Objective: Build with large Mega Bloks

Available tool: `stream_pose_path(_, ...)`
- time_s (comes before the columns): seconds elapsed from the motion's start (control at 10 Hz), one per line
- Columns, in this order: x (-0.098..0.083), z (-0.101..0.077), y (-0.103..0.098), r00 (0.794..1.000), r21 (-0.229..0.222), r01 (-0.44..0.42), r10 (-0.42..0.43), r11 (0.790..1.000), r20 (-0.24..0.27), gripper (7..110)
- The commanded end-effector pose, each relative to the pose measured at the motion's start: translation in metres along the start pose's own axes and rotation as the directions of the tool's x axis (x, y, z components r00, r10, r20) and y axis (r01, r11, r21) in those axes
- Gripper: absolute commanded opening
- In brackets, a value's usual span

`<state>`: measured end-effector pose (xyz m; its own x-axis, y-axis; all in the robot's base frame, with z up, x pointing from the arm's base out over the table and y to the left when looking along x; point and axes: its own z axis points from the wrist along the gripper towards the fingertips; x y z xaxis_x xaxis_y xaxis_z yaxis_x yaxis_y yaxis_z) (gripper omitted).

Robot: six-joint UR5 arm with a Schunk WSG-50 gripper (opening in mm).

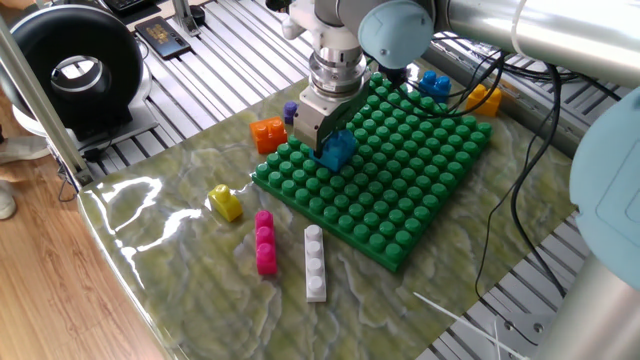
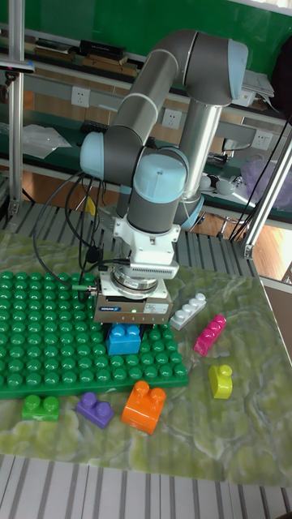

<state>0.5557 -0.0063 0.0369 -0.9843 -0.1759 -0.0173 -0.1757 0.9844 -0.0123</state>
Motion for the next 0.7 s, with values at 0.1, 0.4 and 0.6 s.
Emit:
stream_pose_path(0.1,0.0019,0.0009,-0.0002,1.000,-0.007,-0.004,0.004,1.000,-0.012,7)
stream_pose_path(0.4,0.0043,0.0029,-0.0003,1.000,-0.009,0.008,-0.008,1.000,-0.028,7)
stream_pose_path(0.6,0.0065,0.0016,0.0007,0.999,-0.007,0.008,-0.008,1.000,-0.050,7)
